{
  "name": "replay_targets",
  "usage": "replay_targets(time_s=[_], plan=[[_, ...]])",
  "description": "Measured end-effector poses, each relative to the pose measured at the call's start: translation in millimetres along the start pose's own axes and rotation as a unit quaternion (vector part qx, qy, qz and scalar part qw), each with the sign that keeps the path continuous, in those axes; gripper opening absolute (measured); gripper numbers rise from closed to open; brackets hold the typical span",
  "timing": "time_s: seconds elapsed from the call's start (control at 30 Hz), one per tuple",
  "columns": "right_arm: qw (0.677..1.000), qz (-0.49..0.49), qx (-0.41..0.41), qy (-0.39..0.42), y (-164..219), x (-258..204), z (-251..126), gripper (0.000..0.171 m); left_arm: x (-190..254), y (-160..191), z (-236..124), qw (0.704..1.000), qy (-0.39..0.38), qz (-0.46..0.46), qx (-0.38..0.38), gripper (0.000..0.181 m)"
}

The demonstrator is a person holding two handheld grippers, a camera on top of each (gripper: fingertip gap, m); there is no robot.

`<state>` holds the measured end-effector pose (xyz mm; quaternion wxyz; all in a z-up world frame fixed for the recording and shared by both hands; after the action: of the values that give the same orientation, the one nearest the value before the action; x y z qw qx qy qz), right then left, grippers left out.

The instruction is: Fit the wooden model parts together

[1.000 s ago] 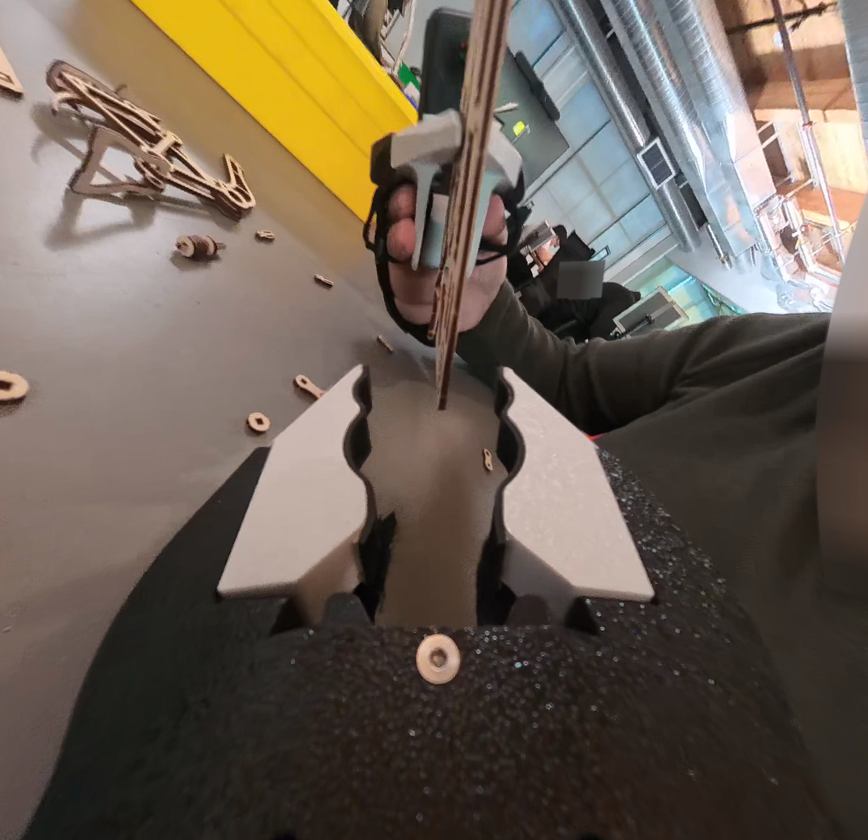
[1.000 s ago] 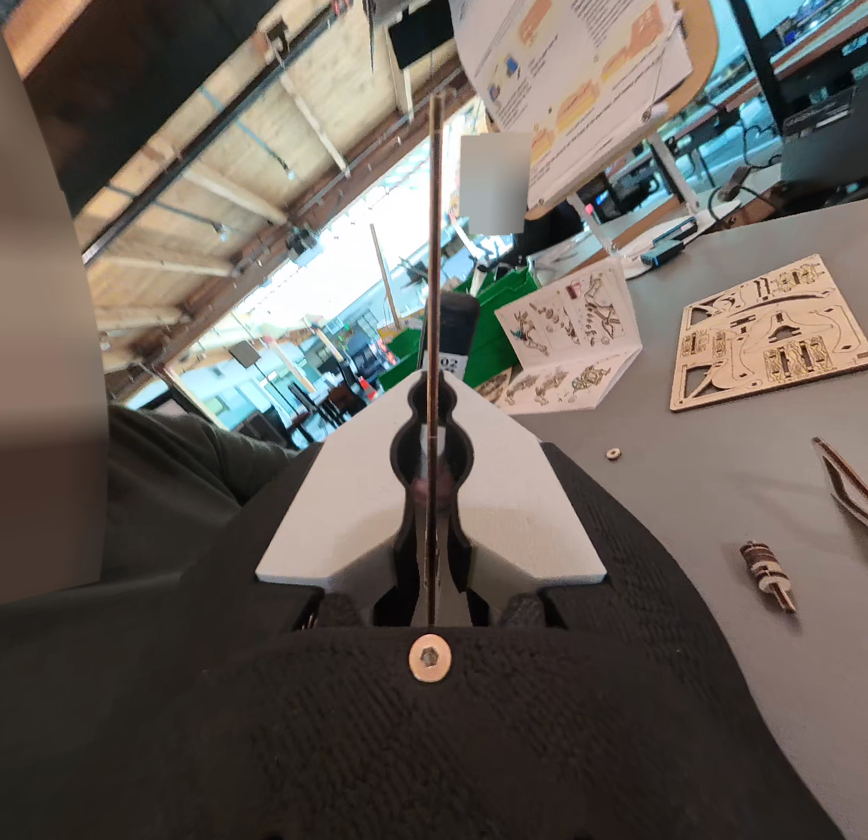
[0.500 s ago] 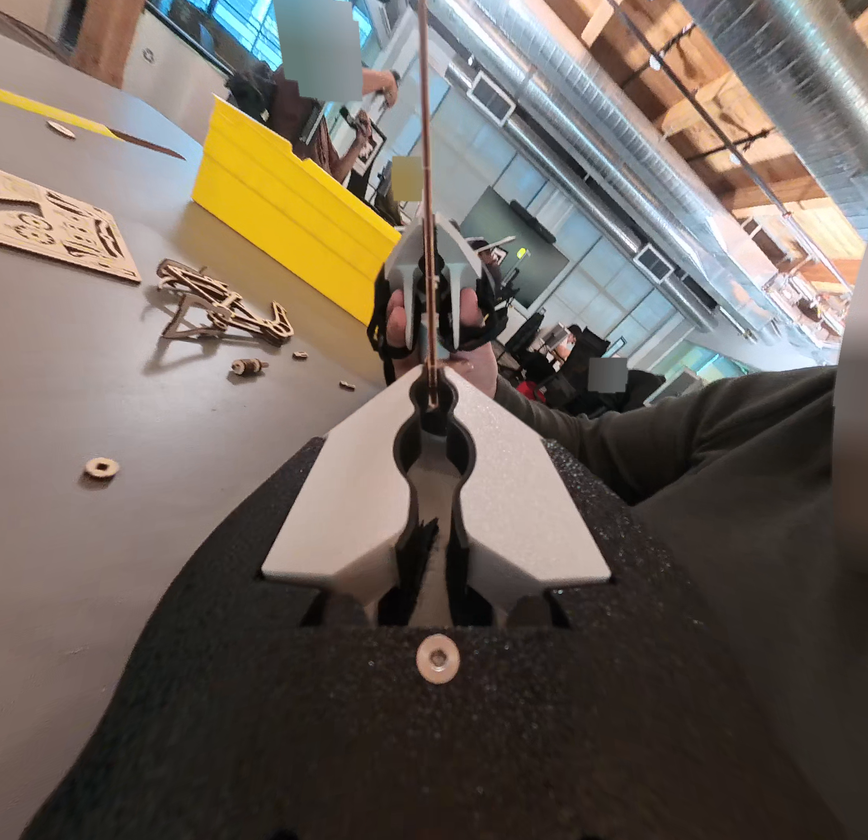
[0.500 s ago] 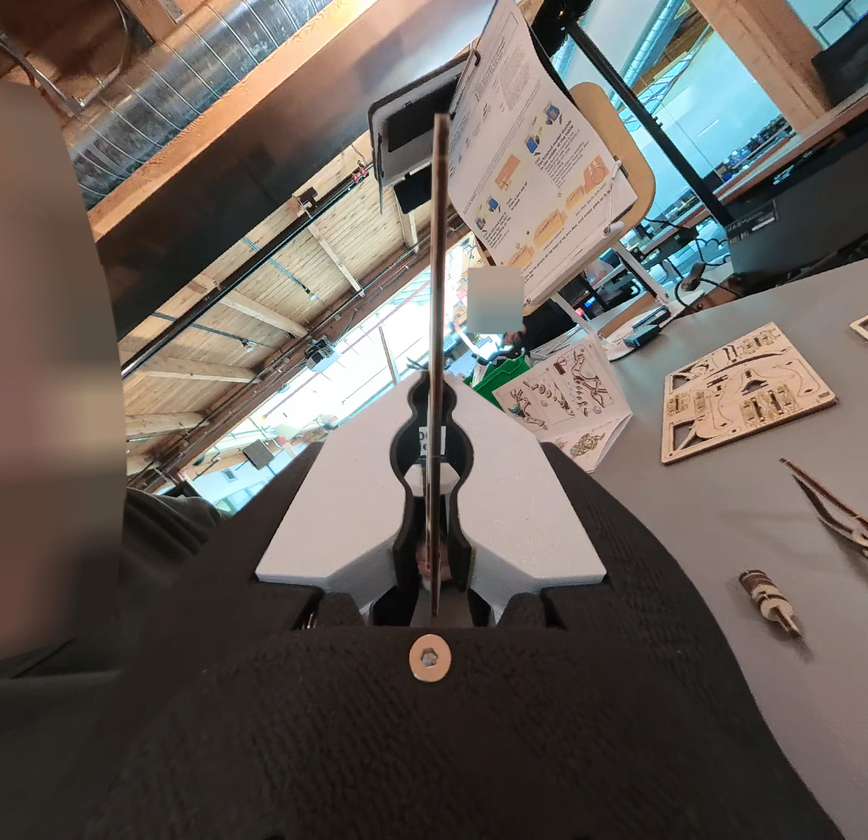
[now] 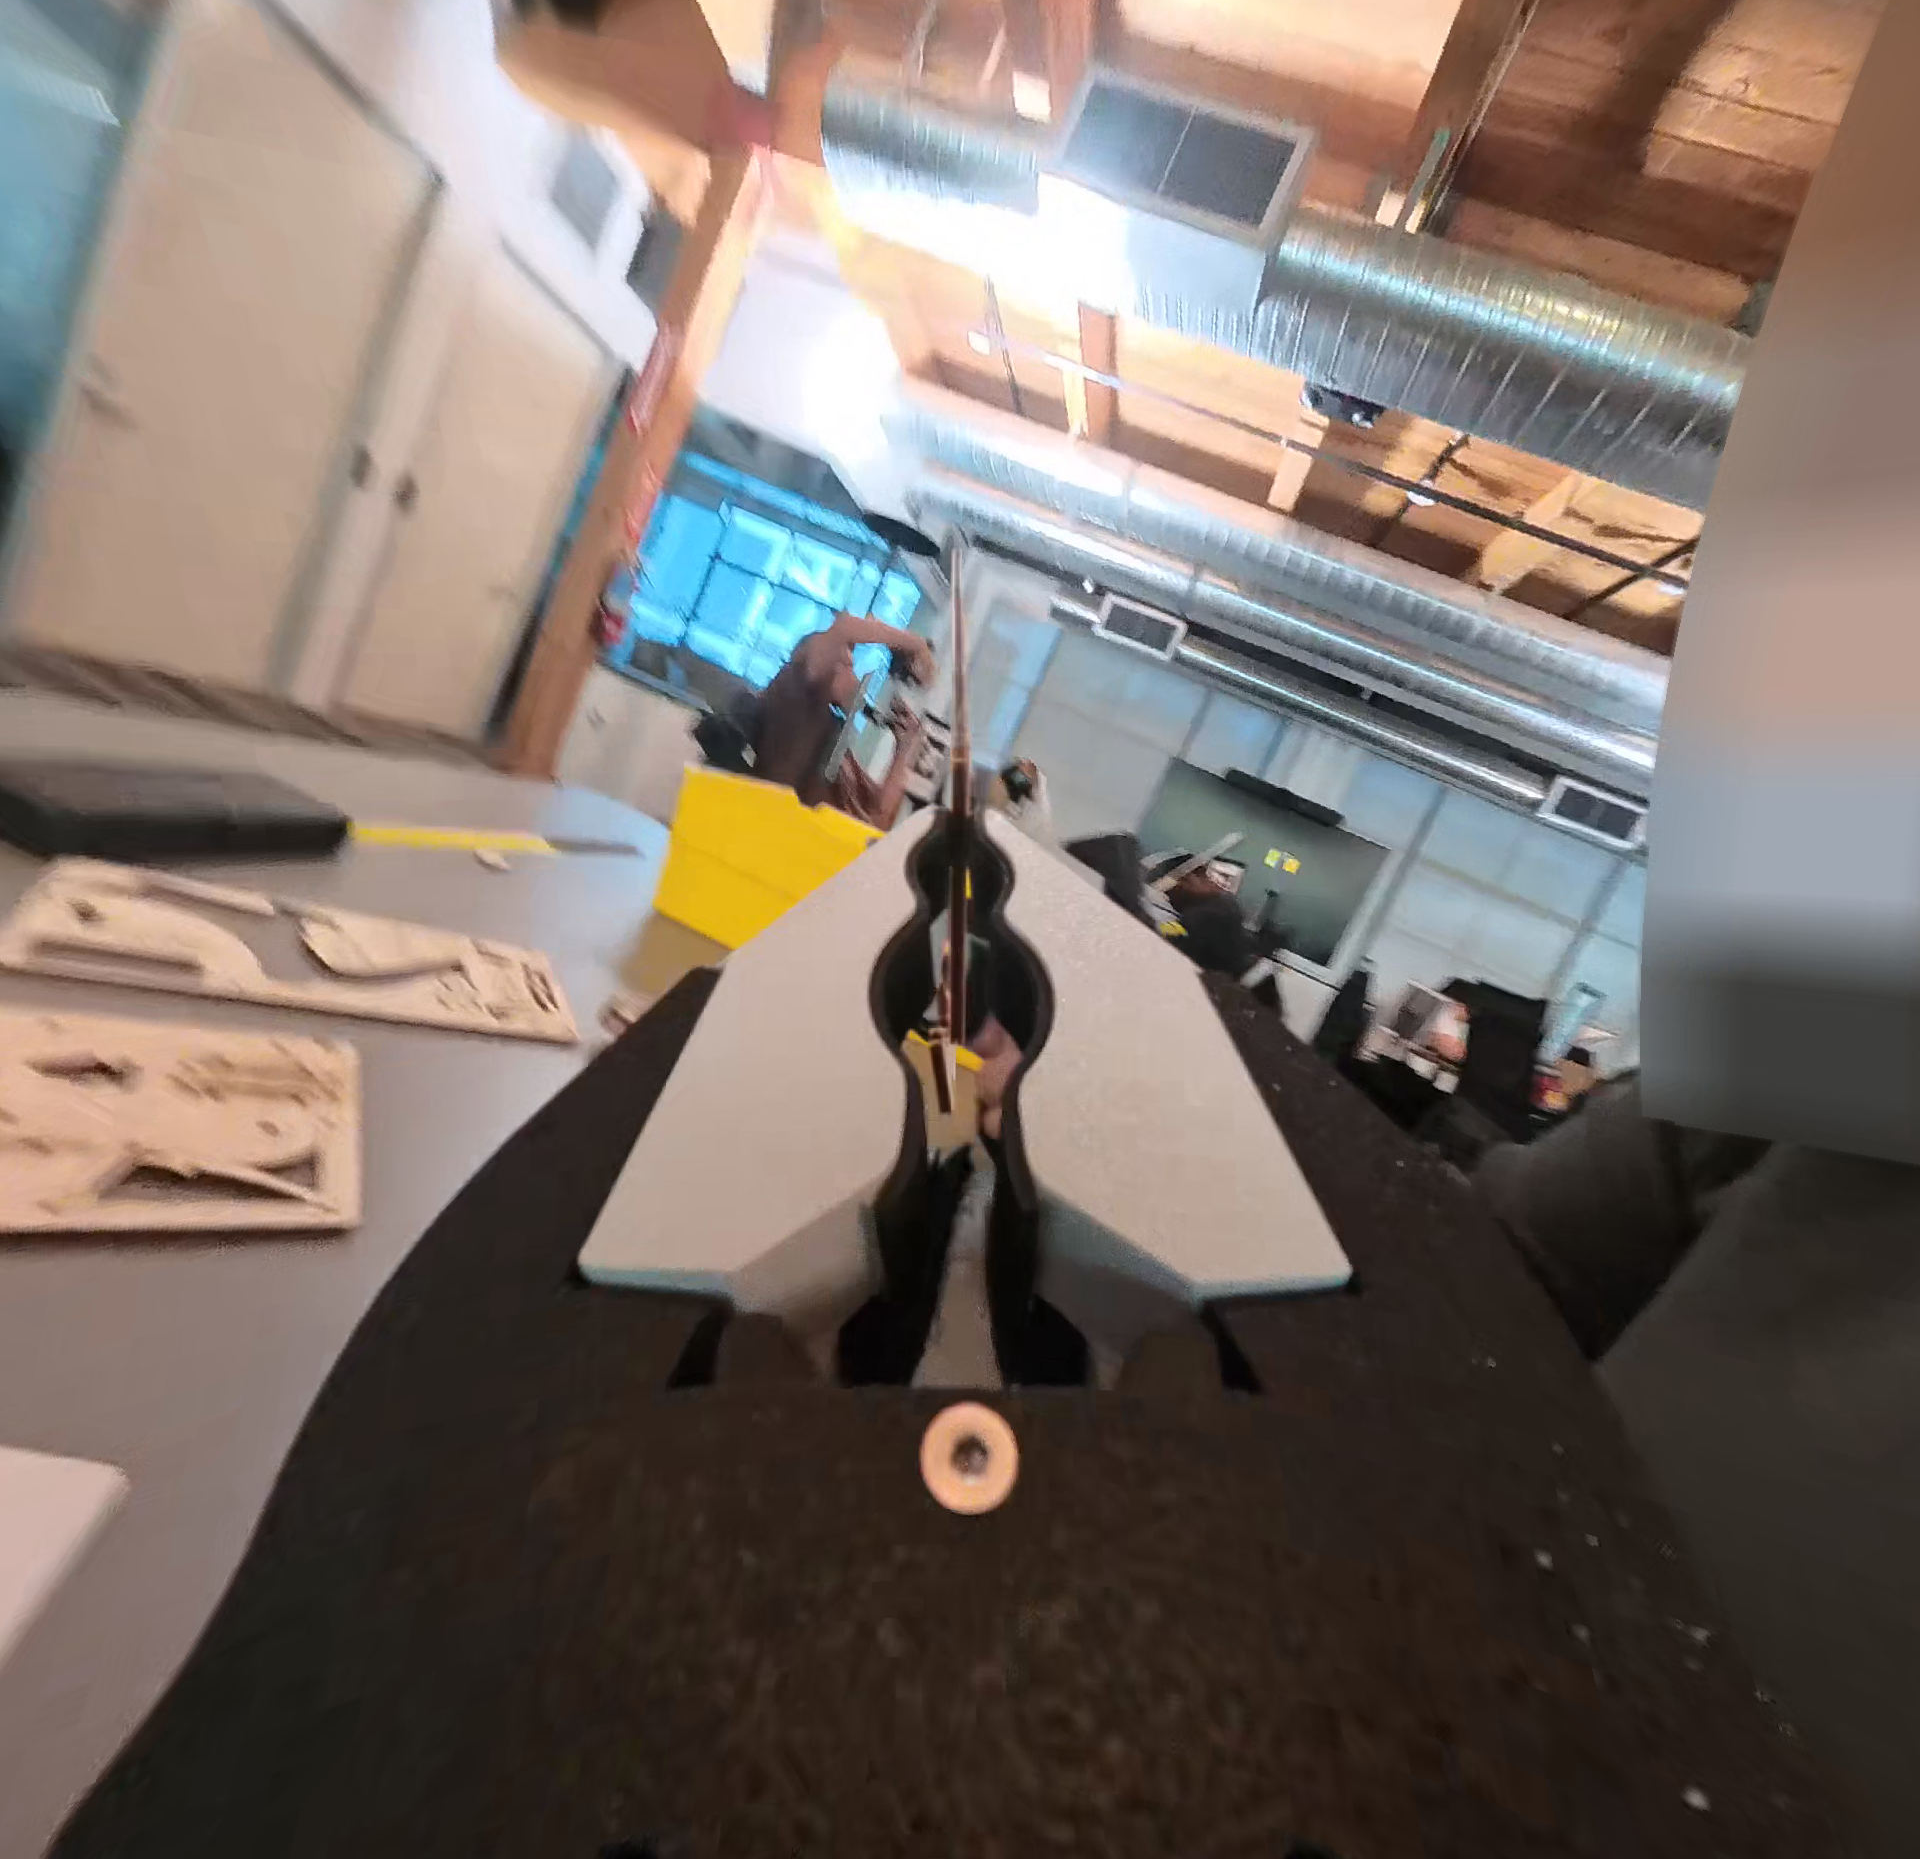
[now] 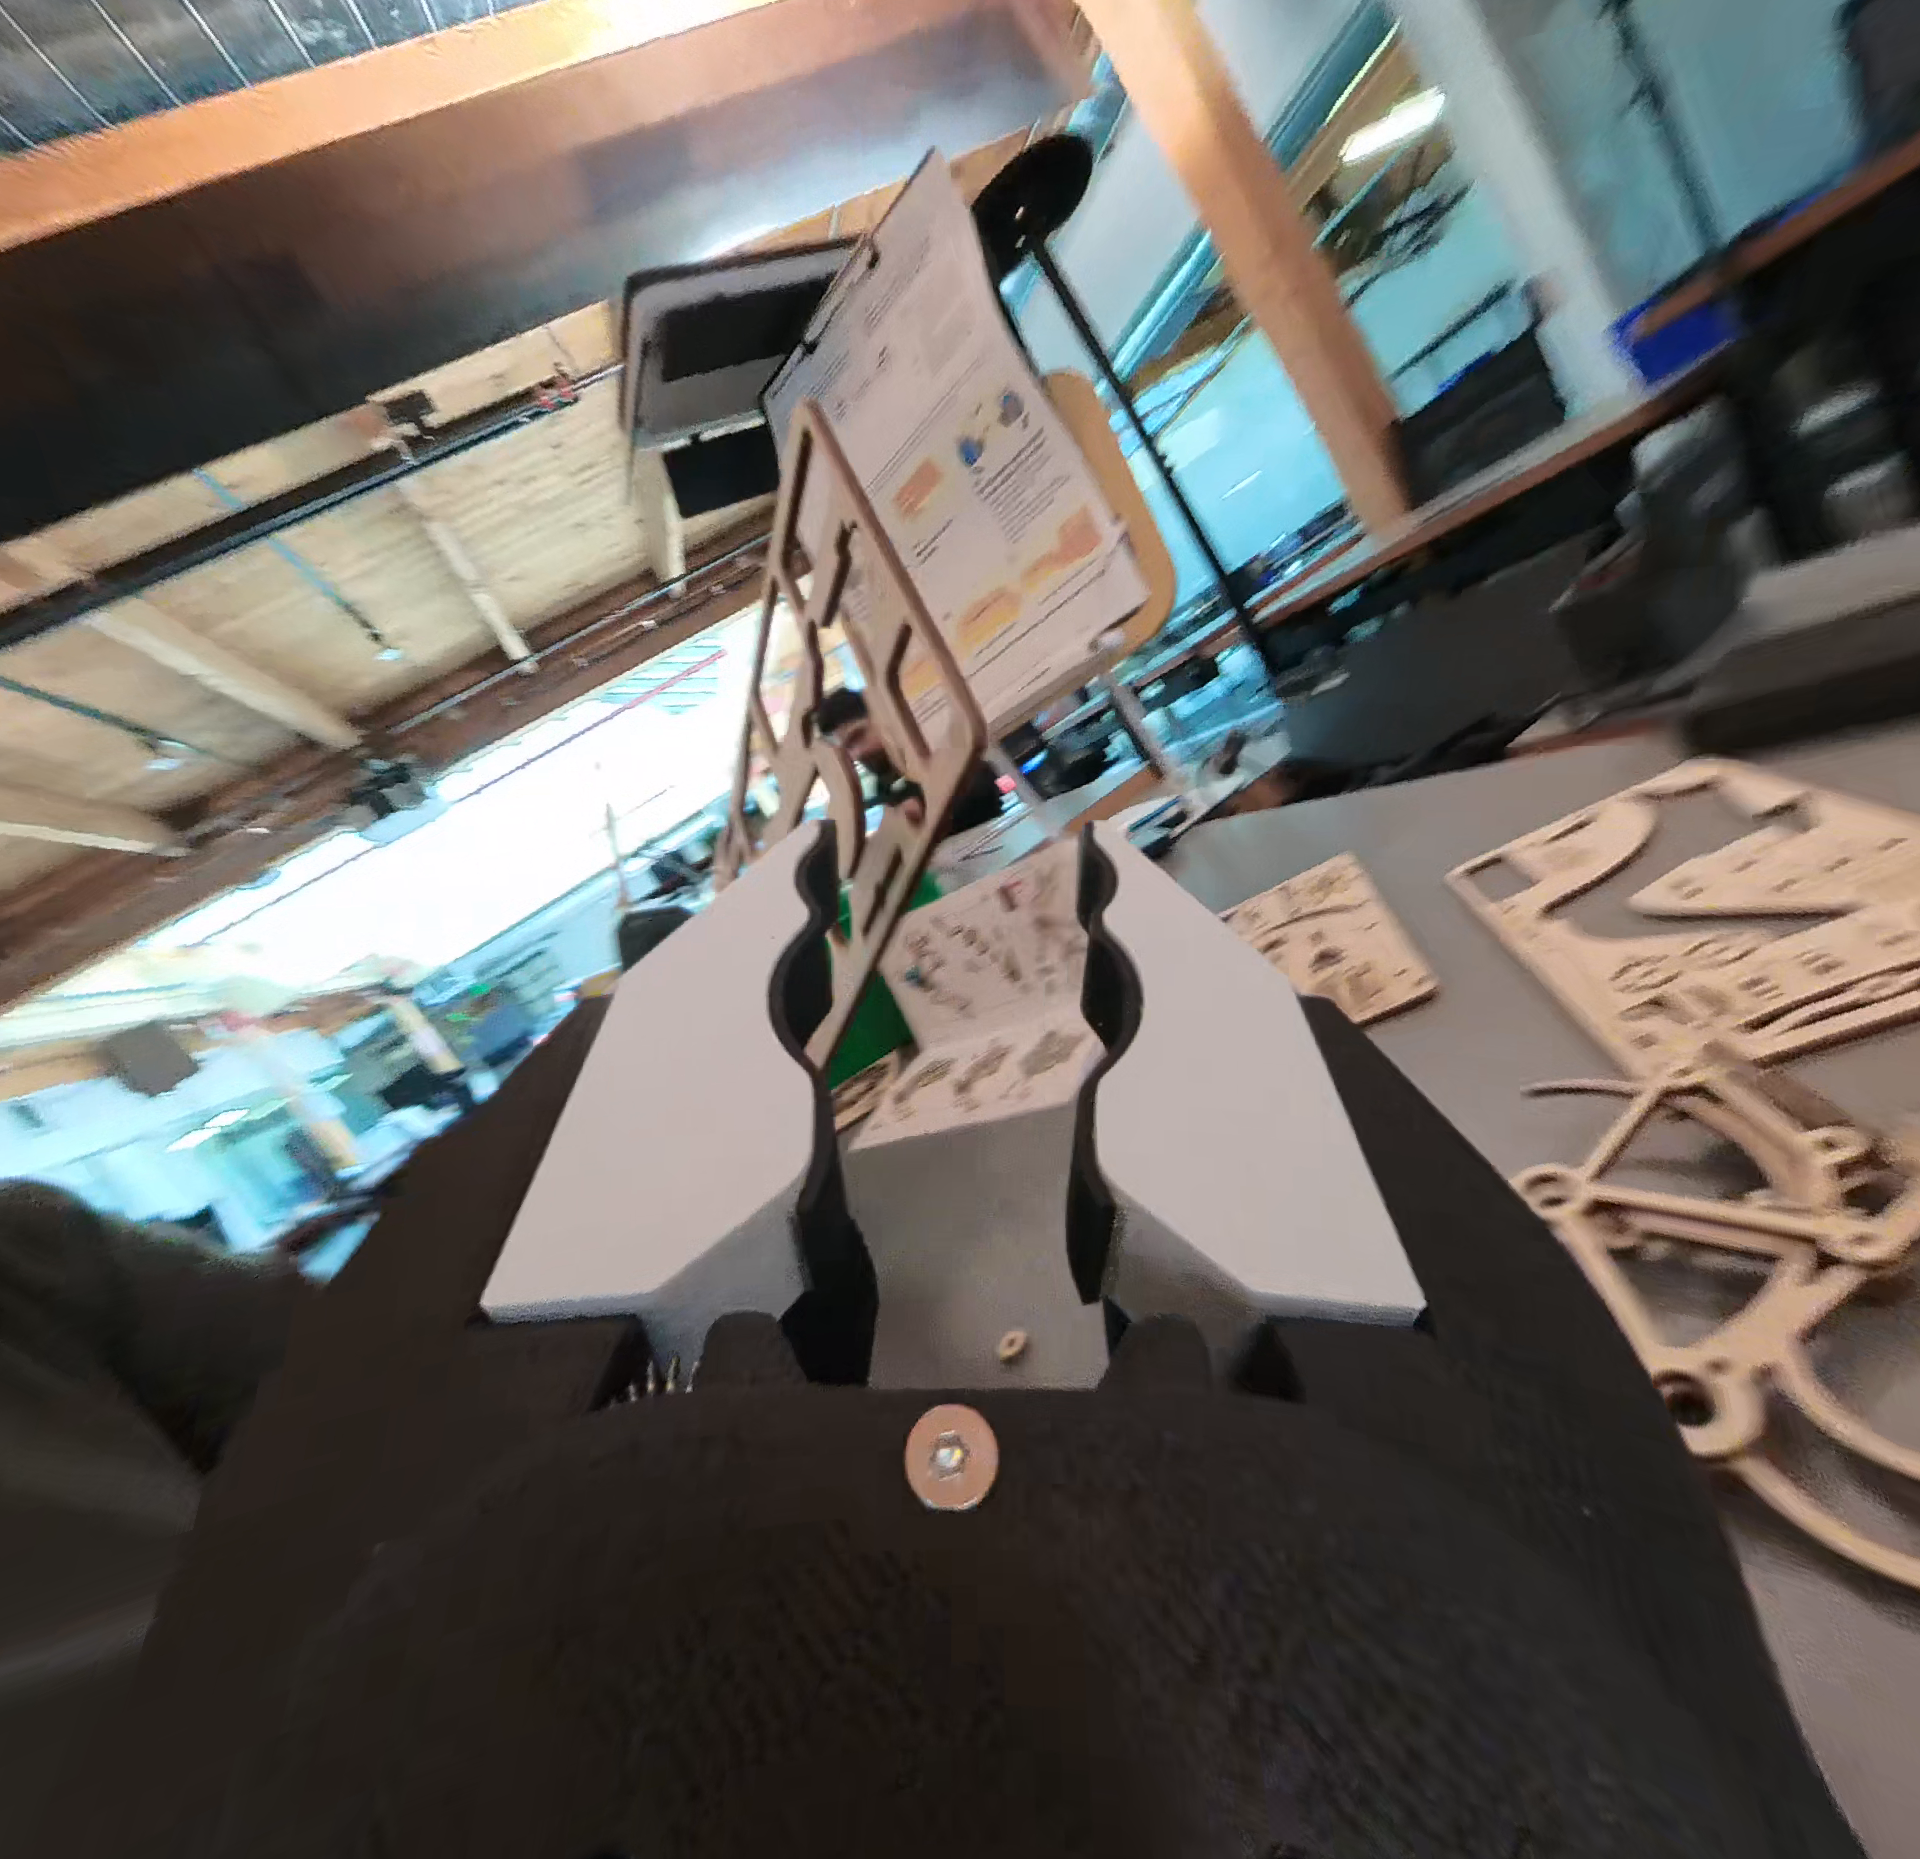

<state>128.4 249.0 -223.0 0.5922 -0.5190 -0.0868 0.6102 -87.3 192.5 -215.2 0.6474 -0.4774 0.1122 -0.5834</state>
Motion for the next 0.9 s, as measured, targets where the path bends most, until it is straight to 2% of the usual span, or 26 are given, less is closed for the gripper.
replay_targets(time_s=[0.13,0.27,0.37,0.47,0.7,0.77,0.83,0.9], plan=[[0.986,-0.132,0.083,0.061,-31.2,-1.7,-12.8,0.047,-1.1,-14.6,-6.3,0.997,-0.03,0.066,0.037,0.001],[0.946,-0.239,0.17,0.141,-66.2,0.5,-33.3,0.046,-4.3,-10.2,-8.7,0.994,-0.054,0.096,0.026,0.0],[0.923,-0.286,0.189,0.176,-79.7,3.2,-42.2,0.042,-5.6,-6.2,-9.0,0.993,-0.06,0.099,0.017,0.0],[0.916,-0.304,0.185,0.187,-82.9,7.3,-44.7,0.04,-9.2,-2.2,-9.6,0.993,-0.071,0.097,0.006,0.001],[0.92,-0.308,0.124,0.208,-72.5,23.6,-40.2,0.036,-10.8,2.8,-8.5,0.994,-0.075,0.083,-0.013,0.0],[0.918,-0.324,0.064,0.22,-67.6,33.4,-34.8,0.037,-6.9,2.7,-7.2,0.993,-0.065,0.094,-0.013,0.0],[0.901,-0.354,-0.013,0.251,-66.6,51.3,-25.0,0.033,-2.6,3.3,-6.1,0.991,-0.056,0.122,-0.018,0.0],[0.887,-0.37,-0.118,0.249,-72.3,69.2,-0.9,0.027,1.7,5.2,-5.2,0.988,-0.048,0.142,-0.023,0.0]])
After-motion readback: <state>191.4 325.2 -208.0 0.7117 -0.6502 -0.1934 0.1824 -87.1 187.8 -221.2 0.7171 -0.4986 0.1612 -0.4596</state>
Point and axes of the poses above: each gripper's, where its closed fingertips meet, z out along the fingers, y out of its underside, x = y × z across the jaws, the point moved 6 cm from there along -z, back along the fingers, and after that the axes turned 8 degrees about x, right-handed, at the moved point
